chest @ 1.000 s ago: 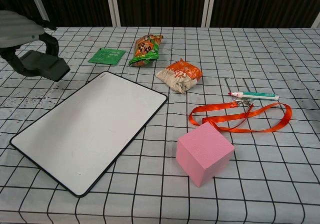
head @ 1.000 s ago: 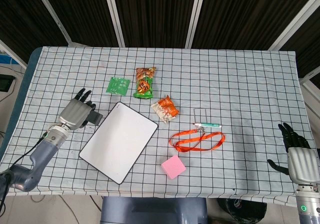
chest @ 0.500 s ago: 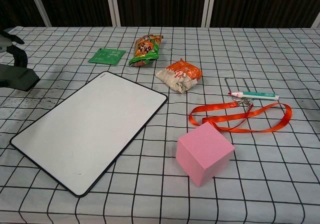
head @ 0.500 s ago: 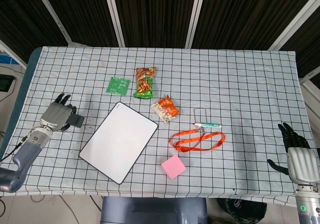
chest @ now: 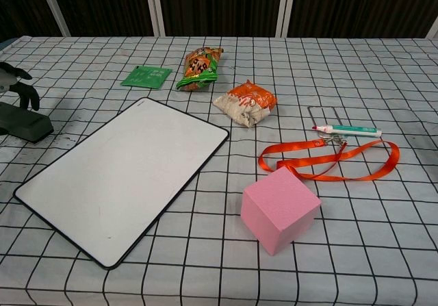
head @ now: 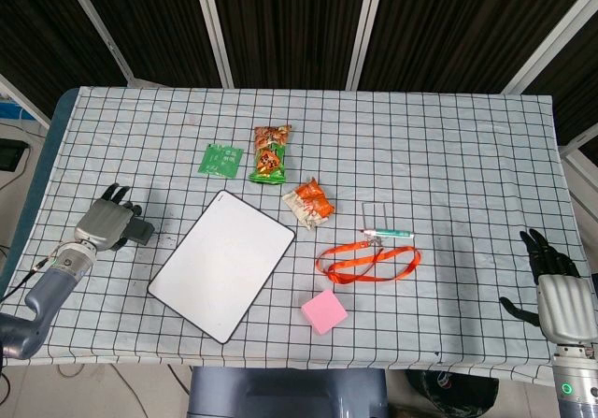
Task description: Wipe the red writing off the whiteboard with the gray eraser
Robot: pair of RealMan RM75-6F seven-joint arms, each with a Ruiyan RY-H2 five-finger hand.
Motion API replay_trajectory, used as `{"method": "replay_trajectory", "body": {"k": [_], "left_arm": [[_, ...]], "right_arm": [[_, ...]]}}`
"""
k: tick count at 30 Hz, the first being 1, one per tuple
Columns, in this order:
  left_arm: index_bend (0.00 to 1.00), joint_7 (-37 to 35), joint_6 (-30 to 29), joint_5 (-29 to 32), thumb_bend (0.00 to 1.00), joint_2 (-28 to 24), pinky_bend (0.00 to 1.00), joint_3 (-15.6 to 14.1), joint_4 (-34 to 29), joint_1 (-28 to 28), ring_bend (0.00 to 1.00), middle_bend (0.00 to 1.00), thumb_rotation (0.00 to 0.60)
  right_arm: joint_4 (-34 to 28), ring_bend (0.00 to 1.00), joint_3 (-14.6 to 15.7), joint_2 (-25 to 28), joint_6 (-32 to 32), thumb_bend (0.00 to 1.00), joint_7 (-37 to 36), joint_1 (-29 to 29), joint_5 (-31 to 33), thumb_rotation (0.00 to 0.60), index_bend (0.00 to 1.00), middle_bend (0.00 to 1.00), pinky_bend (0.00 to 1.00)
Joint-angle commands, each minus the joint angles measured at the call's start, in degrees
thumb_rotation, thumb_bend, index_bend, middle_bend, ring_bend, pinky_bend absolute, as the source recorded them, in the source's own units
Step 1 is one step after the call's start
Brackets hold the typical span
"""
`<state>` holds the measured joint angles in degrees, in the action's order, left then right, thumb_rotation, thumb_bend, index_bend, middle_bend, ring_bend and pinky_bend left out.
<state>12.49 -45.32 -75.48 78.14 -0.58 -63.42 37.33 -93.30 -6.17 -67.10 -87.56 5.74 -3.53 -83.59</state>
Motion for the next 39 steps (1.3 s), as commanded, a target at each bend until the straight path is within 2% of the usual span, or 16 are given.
{"method": "replay_trajectory", "body": {"k": [1, 5, 9, 17, 23, 27, 32, 39], "left_arm": [[0.18, 1.81, 0.51, 0.90, 0.15, -0.09, 0.00, -0.10, -0.12, -0.12, 0.00, 0.23, 0.600], [0.13, 4.26, -0.11, 1.84, 0.14, -1.92, 0.00, 0.12, -3.45, -0.39, 0.00, 0.18, 0.600], [0.10, 6.70, -4.02, 1.50, 0.14, -5.28, 0.00, 0.70, -9.76, -1.30, 0.00, 0.16, 0.600], [0.02, 12.03, -17.83, -0.94, 0.12, -14.89, 0.00, 1.04, -27.47, -6.80, 0.00, 0.09, 0.600], [0.00, 12.42, -28.67, -5.49, 0.05, -20.97, 0.00, -1.33, -37.45, -13.50, 0.00, 0.04, 0.600], [0.00, 10.77, -34.19, -9.63, 0.04, -23.59, 0.00, -3.69, -39.97, -17.65, 0.00, 0.03, 0.600], [0.00, 5.21, -40.27, -13.21, 0.03, -24.04, 0.00, -5.03, -37.98, -22.06, 0.00, 0.01, 0.600], [0.00, -1.42, -43.37, -15.89, 0.02, -23.66, 0.00, -5.74, -34.86, -24.82, 0.00, 0.00, 0.600]], "right_arm": [[0.00, 0.20, -0.01, 0.00, 0.00, 0.13, 0.04, 0.01, 0.03, 0.600, 0.01, 0.10, 0.22], [-0.04, 0.20, -0.05, -0.01, -0.06, 0.13, 0.10, 0.02, 0.07, 0.600, 0.01, 0.10, 0.22], [-0.05, 0.20, -0.08, -0.03, -0.09, 0.13, 0.13, 0.02, 0.08, 0.600, 0.01, 0.10, 0.22], [-0.09, 0.20, -0.06, 0.01, -0.06, 0.13, 0.08, 0.05, 0.13, 0.600, 0.01, 0.10, 0.22], [-0.08, 0.20, -0.19, 0.07, -0.22, 0.13, 0.05, 0.09, 0.21, 0.600, 0.01, 0.10, 0.22], [-0.09, 0.20, -0.11, 0.01, -0.33, 0.13, 0.13, 0.10, -0.03, 0.600, 0.01, 0.10, 0.22], [-0.11, 0.20, -0.05, 0.00, -0.53, 0.13, 0.01, 0.18, -0.22, 0.600, 0.01, 0.10, 0.22], [-0.05, 0.20, -0.09, 0.01, -0.62, 0.13, -0.11, 0.21, -0.27, 0.600, 0.01, 0.10, 0.22]]}}
